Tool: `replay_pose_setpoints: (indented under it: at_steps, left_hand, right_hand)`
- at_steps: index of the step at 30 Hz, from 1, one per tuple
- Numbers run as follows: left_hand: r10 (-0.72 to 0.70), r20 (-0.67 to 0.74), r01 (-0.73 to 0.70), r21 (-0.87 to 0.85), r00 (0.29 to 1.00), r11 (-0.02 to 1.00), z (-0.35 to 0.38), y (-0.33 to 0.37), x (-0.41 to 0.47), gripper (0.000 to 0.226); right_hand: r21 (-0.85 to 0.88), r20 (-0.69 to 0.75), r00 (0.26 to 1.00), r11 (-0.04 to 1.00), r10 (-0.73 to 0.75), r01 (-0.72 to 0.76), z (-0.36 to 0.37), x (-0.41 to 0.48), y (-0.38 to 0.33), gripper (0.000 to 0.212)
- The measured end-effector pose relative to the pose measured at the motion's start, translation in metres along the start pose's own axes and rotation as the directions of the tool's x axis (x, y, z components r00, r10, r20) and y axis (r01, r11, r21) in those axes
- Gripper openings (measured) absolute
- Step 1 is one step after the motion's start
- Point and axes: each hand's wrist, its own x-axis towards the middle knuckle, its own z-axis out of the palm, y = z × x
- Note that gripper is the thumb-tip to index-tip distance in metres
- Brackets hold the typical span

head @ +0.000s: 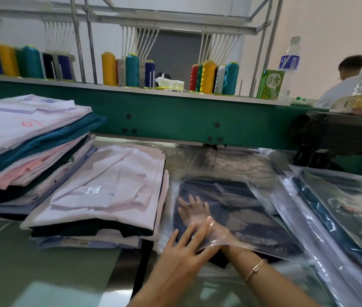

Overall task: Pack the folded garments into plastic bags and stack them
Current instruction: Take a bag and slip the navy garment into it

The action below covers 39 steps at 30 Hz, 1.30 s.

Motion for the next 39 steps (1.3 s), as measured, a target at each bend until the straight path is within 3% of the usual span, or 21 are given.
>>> replay_pose_setpoints:
  at_steps: [2,4,6,8,10,12,15,21,26,28,31,35,37,39]
  left_hand:
    - [0.062,0.013,-0.062,-0.008,0.998,0.998,-0.004,-0.003,-0.004,0.073]
    - [0.101,0.014,-0.101,-0.011,0.995,0.995,-0.007,-0.007,-0.005,0.087]
    - [0.077,0.03,-0.076,-0.036,0.997,0.996,-0.009,-0.008,-0.006,0.107]
    - [-0.01,0.044,0.013,-0.06,0.999,0.998,-0.01,-0.008,-0.009,0.112]
    - [-0.08,0.045,0.084,-0.082,0.996,0.993,-0.011,-0.008,-0.012,0.099]
    - [-0.091,0.033,0.093,-0.05,0.995,0.994,-0.012,-0.008,-0.014,0.079]
    - [-0.031,0.089,0.032,-0.012,0.996,0.999,-0.009,-0.009,-0.015,0.069]
    - [0.014,0.185,-0.021,0.033,0.983,0.999,-0.012,-0.011,-0.017,0.068]
    - [-0.101,0.233,0.091,0.053,0.967,0.994,-0.017,-0.01,-0.015,0.089]
    - [-0.106,0.213,0.103,0.024,0.971,0.994,-0.013,-0.013,-0.015,0.092]
    - [-0.133,0.253,0.131,0.023,0.958,0.991,-0.011,-0.023,-0.015,0.088]
    - [-0.165,0.388,0.123,0.13,0.907,0.984,-0.024,-0.035,-0.005,0.081]
    - [-0.167,0.496,0.126,0.116,0.852,0.985,-0.035,-0.034,-0.001,0.078]
    - [-0.108,0.573,0.112,0.027,0.812,0.993,-0.049,-0.029,0.001,0.068]
  right_hand:
    - [-0.126,0.076,0.993,0.987,-0.09,0.099,0.005,-0.01,0.0,0.049]
    - [-0.469,0.18,0.983,0.876,-0.032,0.114,0.008,-0.006,-0.01,0.06]
    - [-0.576,0.192,0.981,0.811,0.013,0.102,0.017,-0.003,-0.007,0.062]
    - [-0.553,0.197,0.978,0.832,0.066,0.055,0.028,-0.008,-0.002,0.065]
    - [-0.548,0.171,0.979,0.836,0.111,0.001,0.039,-0.015,-0.007,0.069]
    - [-0.553,0.129,0.986,0.833,0.105,-0.017,0.047,-0.015,-0.011,0.07]
    - [-0.568,0.13,0.984,0.822,0.121,-0.026,0.047,-0.008,-0.013,0.07]
    - [-0.561,0.172,0.982,0.828,0.083,0.029,0.037,0.008,-0.002,0.068]
    - [-0.566,0.162,0.979,0.824,0.124,-0.011,0.034,-0.007,-0.01,0.068]
    - [-0.532,0.154,0.982,0.847,0.109,-0.01,0.034,-0.028,-0.017,0.063]
    - [-0.372,0.28,0.959,0.926,0.043,0.067,0.018,-0.069,-0.033,0.062]
    - [-0.308,0.539,0.841,0.918,-0.048,0.25,-0.031,-0.107,-0.062,0.064]
    - [-0.122,0.634,0.762,0.956,-0.131,0.266,-0.061,-0.11,-0.075,0.052]
    - [0.218,0.653,0.685,0.947,-0.321,0.236,-0.084,-0.102,-0.079,0.046]
